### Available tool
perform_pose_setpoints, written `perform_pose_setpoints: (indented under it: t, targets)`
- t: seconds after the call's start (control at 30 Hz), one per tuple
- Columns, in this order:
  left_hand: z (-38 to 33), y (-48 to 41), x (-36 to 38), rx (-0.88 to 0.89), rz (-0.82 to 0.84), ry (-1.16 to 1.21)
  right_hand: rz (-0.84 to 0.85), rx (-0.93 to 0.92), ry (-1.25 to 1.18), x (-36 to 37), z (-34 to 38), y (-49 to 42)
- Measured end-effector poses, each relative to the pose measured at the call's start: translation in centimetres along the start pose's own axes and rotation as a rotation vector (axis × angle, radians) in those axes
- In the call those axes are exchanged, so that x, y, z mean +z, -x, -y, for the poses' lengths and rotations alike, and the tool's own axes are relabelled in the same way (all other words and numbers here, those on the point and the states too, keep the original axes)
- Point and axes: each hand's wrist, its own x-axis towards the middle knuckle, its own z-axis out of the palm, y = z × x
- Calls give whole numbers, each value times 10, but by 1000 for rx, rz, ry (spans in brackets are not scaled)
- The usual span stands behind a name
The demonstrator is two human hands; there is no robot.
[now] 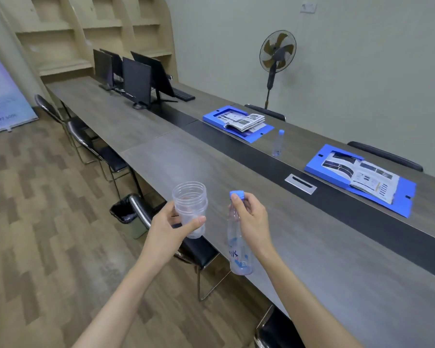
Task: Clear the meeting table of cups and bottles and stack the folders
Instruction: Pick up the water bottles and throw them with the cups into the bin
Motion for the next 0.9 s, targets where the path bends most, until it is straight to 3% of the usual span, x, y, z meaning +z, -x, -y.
perform_pose_setpoints:
  t: [0.43,0.73,0.9]
  targets:
    - [3,-215,8,-22,218,-36,-151,98,-2,17,-18,-173]
    - [-4,-349,33,42,322,23,-267,121,198,16,-33,-277]
    - [-10,-408,56,50,379,-13,-301,243,392,-11,-60,-351]
